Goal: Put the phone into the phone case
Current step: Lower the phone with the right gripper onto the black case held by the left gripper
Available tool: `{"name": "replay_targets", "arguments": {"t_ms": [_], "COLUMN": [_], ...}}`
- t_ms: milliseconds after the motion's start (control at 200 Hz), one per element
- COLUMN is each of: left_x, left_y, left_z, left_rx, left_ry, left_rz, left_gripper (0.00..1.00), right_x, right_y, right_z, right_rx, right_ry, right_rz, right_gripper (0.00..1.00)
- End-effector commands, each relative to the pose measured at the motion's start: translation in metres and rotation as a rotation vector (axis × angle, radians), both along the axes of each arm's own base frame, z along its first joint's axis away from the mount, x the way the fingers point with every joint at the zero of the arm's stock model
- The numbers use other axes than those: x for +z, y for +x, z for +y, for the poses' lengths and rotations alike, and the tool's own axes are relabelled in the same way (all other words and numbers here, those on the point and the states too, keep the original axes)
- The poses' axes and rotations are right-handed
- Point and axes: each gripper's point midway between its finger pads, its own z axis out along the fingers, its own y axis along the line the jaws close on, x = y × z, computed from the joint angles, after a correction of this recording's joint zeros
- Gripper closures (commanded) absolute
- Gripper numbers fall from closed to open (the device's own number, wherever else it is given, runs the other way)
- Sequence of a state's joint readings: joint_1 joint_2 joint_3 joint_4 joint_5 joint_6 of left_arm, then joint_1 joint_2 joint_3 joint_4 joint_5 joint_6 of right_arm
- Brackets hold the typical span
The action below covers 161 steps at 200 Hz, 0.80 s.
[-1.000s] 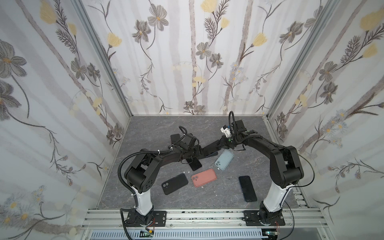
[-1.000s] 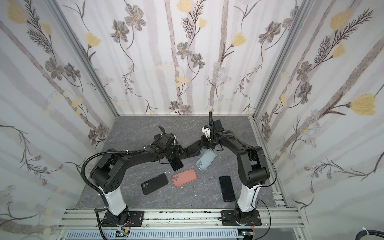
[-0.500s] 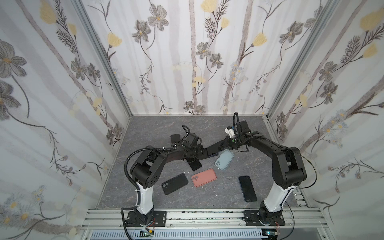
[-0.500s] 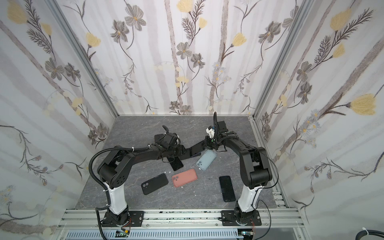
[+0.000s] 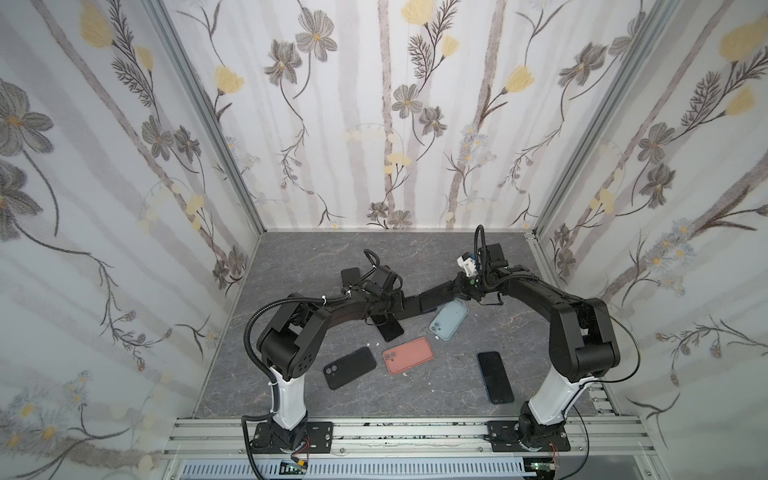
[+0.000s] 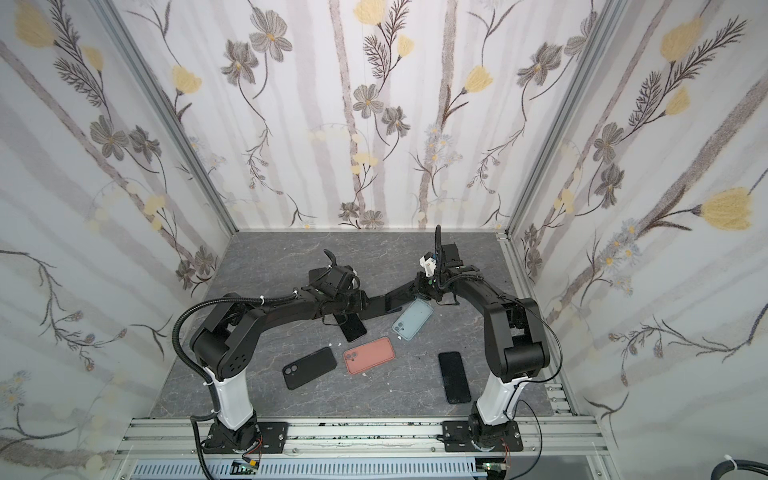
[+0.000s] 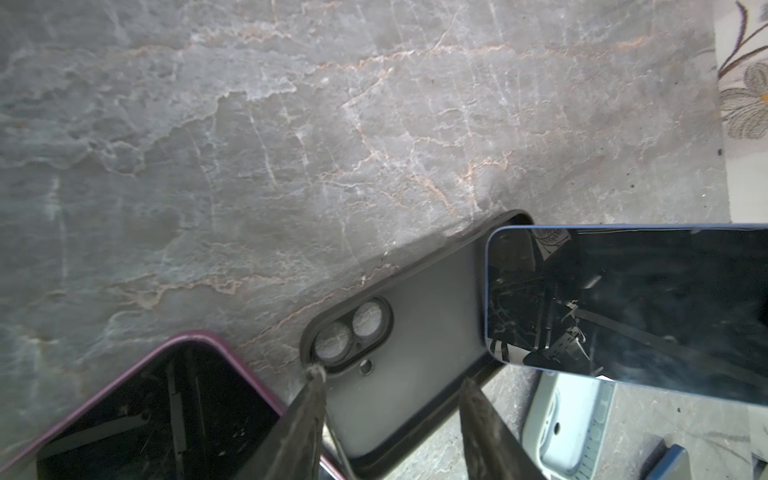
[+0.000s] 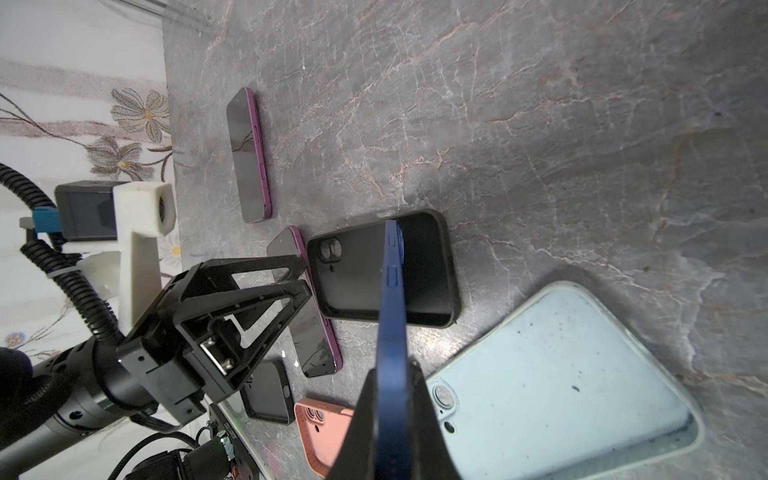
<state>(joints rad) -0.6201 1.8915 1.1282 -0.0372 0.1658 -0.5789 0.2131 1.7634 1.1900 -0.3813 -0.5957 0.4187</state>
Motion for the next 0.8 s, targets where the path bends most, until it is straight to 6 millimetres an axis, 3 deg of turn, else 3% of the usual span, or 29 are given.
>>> {"name": "replay_targets", "arguments": {"t_ms": [0,350,799], "left_x": [-0.005,-0.017,-0.012], "left_y": [0.001,0.001,0.015], "left_z": [0.004,0.001,-0.027], "left_rx": [0.004,-0.005,-0.039], "left_ry": [0.03,0.04,-0.035], "left_rz": [-0.003,0.024,0.036], "left_gripper": [0.5,0.52,0.53], "right_x": [0.002,0.009,0.016], "right_y": [0.004,0.004,-0.003], "right_z": [-0.004,-0.003,0.014], "right_rx": [-0.022,-0.019,0.039], "right_ry": [-0.02,-0.006,0.105], "right_rz": [-0.024,-0.039,-0.032], "right_gripper": [1.0,1.0,1.0]}}
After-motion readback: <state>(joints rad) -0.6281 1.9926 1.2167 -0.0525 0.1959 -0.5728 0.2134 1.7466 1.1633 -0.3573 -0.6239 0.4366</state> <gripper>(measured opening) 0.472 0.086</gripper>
